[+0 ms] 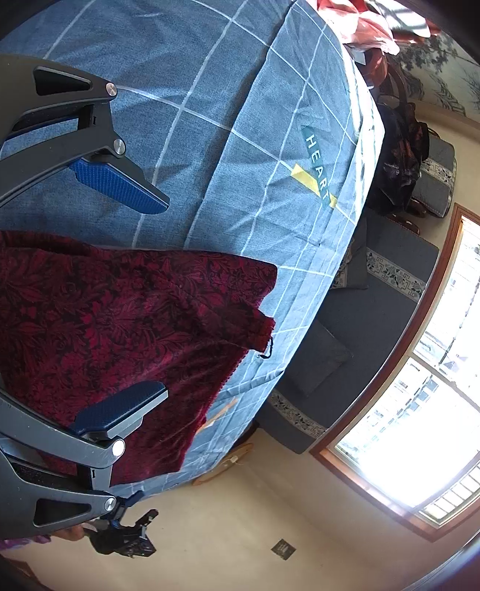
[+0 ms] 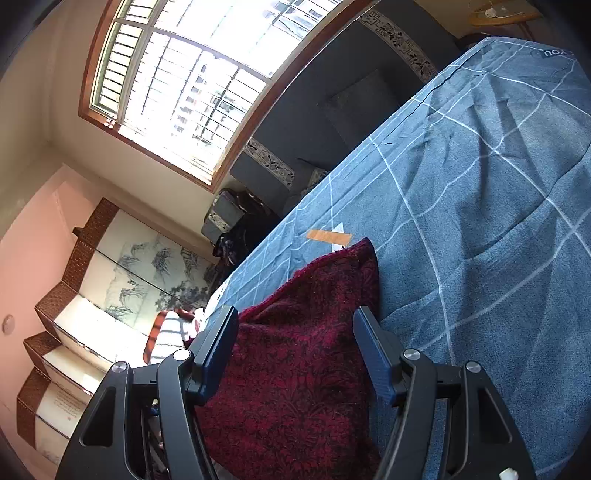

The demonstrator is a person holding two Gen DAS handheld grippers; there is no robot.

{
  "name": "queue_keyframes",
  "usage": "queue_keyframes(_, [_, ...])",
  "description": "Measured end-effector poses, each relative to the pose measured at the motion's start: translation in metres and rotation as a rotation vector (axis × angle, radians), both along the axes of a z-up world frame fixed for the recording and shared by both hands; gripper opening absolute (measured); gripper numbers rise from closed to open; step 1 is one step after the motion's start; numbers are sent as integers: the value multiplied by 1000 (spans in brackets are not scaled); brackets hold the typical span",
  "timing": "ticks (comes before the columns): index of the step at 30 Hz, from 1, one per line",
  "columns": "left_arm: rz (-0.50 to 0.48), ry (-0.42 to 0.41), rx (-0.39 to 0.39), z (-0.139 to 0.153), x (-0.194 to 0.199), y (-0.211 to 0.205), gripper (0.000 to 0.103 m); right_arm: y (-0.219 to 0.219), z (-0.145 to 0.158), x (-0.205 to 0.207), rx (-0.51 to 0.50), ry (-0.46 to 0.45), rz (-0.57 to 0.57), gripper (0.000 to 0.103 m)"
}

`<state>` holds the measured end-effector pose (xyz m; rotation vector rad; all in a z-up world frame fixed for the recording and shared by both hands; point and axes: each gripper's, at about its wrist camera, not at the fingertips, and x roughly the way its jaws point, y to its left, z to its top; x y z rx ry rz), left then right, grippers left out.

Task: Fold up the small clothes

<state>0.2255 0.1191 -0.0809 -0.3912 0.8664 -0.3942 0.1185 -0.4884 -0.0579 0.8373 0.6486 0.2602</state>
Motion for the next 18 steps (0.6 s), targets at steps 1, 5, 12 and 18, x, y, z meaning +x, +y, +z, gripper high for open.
queue_keyframes(1, [-11,3,4,-1,-2,2,92,-1,-2,2,-17,13,-8,60])
queue_keyframes(5, [-40,12,1,-6,-9,10,92,11,-11,21,-107,104,-1,22])
queue_keyframes(12, [-100,89,-19,-25,-24,6,43,50,-14,40,-168,158,84,13])
queue_keyframes(18, [-109,147,4,-42,-46,5,10,77,-11,42,-233,163,173,12])
